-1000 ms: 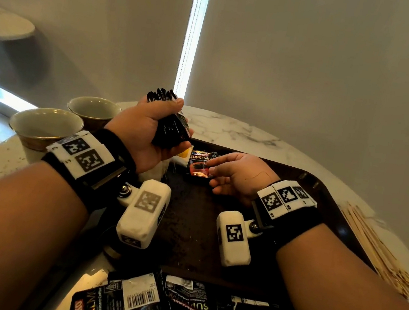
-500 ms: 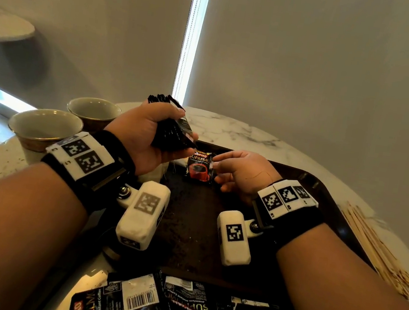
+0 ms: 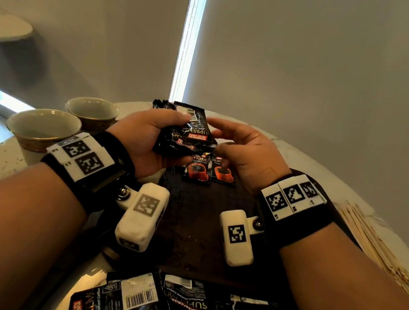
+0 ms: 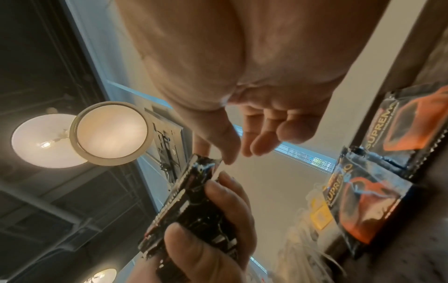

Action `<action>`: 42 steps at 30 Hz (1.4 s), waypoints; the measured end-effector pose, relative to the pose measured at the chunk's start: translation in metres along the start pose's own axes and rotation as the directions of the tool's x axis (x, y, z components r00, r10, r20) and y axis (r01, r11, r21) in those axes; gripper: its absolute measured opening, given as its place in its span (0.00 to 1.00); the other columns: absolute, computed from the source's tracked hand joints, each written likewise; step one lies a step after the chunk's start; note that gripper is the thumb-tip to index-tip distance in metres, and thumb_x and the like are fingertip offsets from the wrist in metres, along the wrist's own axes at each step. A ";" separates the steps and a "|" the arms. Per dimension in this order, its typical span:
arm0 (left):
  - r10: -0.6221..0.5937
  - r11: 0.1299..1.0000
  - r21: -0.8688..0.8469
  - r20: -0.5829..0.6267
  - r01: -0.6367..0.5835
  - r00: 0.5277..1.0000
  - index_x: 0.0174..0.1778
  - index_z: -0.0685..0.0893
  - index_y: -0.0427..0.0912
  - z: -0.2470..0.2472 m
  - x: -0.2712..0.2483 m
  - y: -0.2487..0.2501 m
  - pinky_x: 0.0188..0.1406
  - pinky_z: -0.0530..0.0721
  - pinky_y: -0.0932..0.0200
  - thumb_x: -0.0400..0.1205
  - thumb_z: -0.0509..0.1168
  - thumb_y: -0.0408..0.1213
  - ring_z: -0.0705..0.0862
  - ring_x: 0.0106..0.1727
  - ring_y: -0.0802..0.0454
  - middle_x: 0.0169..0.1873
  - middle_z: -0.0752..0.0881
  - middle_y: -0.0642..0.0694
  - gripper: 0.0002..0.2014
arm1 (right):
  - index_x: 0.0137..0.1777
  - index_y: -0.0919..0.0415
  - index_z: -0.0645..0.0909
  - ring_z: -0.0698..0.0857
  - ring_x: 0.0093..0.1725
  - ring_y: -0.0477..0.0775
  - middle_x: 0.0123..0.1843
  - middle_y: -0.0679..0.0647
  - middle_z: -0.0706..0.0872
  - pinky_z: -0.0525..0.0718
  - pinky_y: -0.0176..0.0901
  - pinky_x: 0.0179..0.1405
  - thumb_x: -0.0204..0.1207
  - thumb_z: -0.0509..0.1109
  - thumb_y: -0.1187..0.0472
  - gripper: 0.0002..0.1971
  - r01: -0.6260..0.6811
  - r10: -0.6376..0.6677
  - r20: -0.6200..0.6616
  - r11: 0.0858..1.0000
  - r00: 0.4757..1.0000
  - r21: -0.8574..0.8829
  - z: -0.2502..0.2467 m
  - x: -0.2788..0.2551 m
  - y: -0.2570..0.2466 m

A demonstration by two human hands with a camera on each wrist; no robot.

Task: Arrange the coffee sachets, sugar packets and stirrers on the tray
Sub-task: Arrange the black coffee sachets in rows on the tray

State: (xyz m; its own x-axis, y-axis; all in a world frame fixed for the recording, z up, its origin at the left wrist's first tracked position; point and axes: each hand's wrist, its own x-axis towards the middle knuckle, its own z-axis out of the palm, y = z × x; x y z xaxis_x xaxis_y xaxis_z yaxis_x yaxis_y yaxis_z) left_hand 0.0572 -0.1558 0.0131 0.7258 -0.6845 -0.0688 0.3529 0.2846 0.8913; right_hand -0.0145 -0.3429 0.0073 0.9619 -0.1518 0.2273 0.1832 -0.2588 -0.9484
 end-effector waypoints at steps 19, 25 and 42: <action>0.014 1.000 -0.012 0.030 -0.014 0.999 0.64 0.76 0.43 0.002 0.000 -0.002 0.31 0.90 0.43 0.73 0.72 0.50 0.91 0.44 0.41 0.47 0.83 0.38 0.26 | 0.54 0.57 0.85 0.92 0.42 0.54 0.44 0.52 0.93 0.79 0.38 0.24 0.83 0.70 0.66 0.06 0.015 0.057 -0.451 0.988 0.891 0.155 -0.019 0.009 0.011; 0.080 0.997 0.004 -0.011 -0.080 0.997 0.66 0.74 0.47 -0.002 0.005 -0.003 0.23 0.87 0.55 0.74 0.74 0.46 0.91 0.39 0.45 0.53 0.80 0.36 0.26 | 0.64 0.52 0.80 0.92 0.50 0.65 0.55 0.58 0.91 0.77 0.43 0.21 0.76 0.74 0.71 0.19 -0.335 0.315 -0.431 0.942 0.846 0.032 -0.036 0.013 0.041; 0.062 0.996 -0.066 -0.014 -0.063 0.998 0.60 0.79 0.45 -0.005 0.005 -0.004 0.23 0.85 0.57 0.75 0.66 0.37 0.87 0.36 0.45 0.44 0.82 0.39 0.17 | 0.59 0.63 0.83 0.84 0.33 0.55 0.49 0.65 0.90 0.79 0.38 0.22 0.79 0.73 0.71 0.11 -0.483 0.435 -0.371 0.875 0.821 -0.043 -0.036 0.004 0.034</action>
State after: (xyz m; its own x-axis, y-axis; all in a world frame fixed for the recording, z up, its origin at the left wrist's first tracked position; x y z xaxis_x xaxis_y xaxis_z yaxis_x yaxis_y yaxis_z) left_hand 0.0628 -0.1572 0.0071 0.7545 -0.6560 -0.0193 0.3446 0.3709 0.8624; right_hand -0.0118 -0.3863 -0.0162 0.7938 -0.5909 -0.1440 -0.3131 -0.1941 -0.9297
